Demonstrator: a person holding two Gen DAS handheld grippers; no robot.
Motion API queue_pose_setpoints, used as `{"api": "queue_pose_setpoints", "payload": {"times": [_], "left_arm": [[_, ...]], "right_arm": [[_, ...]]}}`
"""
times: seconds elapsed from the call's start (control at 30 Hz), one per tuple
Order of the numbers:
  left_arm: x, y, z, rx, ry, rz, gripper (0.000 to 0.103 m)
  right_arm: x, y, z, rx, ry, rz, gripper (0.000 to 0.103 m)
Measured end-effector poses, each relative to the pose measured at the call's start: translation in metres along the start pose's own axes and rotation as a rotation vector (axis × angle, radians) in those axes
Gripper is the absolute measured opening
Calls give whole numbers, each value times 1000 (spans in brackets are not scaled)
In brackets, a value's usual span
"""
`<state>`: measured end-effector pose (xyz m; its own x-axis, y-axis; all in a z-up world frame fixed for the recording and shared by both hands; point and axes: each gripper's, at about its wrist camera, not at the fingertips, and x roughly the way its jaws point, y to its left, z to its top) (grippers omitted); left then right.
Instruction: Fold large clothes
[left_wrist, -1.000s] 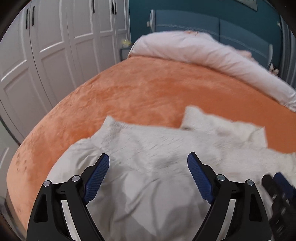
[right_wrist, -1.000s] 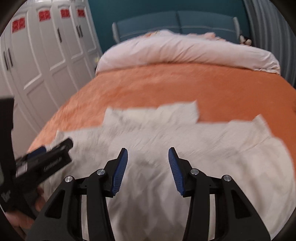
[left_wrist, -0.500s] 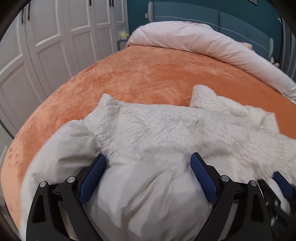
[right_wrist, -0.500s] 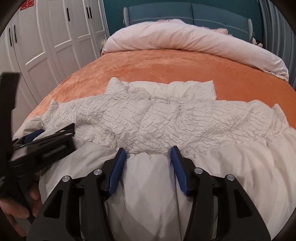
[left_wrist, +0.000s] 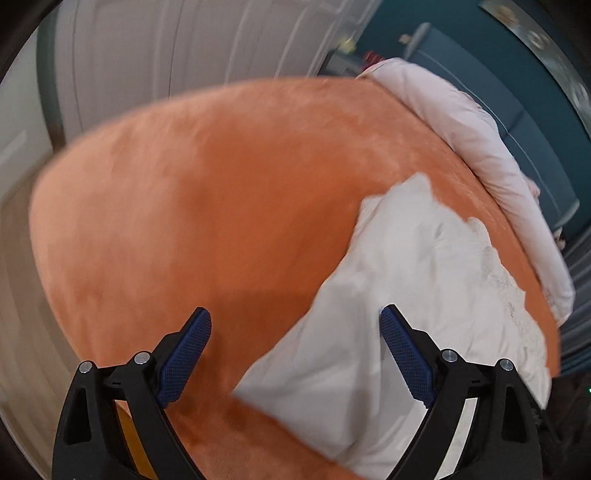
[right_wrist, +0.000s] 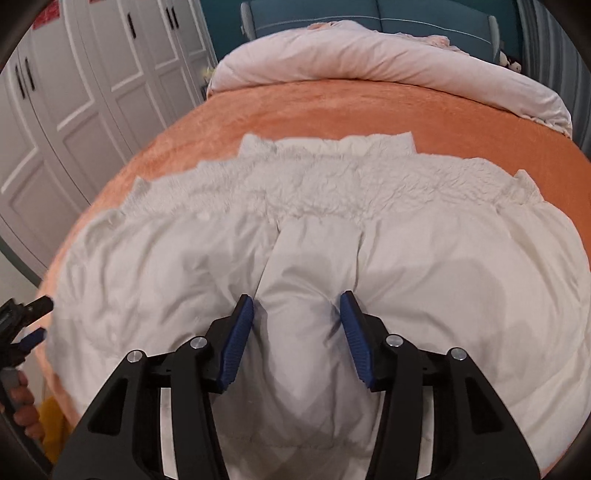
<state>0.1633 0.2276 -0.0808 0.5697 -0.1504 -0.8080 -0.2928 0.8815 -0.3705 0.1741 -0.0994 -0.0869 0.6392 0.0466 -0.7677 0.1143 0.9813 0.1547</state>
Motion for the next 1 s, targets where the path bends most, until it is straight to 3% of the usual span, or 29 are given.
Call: {"api": "queue_pose_setpoints", "payload": {"times": [0.1, 0.27, 0.37, 0.47, 0.53, 0.63, 0.7, 0.87, 1.0], "left_arm": [[12, 7, -10, -34, 52, -45, 91], [23, -8, -18, 18, 37, -39, 92], [27, -8, -12, -19, 66, -108, 91], [29, -9, -6, -46, 85, -160, 89], [27, -12, -2, -68, 100, -234, 72], [13, -23, 5, -70, 116, -324, 40], [-6, -42, 10, 6, 94, -359, 9], [-68, -125, 6, 227, 5, -461, 6], [-93, -186, -11, 361, -12, -508, 5]], "right_arm": [[12, 8, -7, -70, 7, -46, 51], [6, 8, 3, -36, 51, -57, 47], [-21, 7, 17, 44, -16, 5, 46], [-17, 12, 25, 38, 23, 39, 46], [5, 14, 19, 26, 98, 38, 46], [19, 13, 10, 18, 95, 38, 48], [21, 16, 8, 0, 91, 28, 48], [26, 14, 5, -8, 86, 32, 48], [19, 4, 9, 30, 87, 75, 47]]}}
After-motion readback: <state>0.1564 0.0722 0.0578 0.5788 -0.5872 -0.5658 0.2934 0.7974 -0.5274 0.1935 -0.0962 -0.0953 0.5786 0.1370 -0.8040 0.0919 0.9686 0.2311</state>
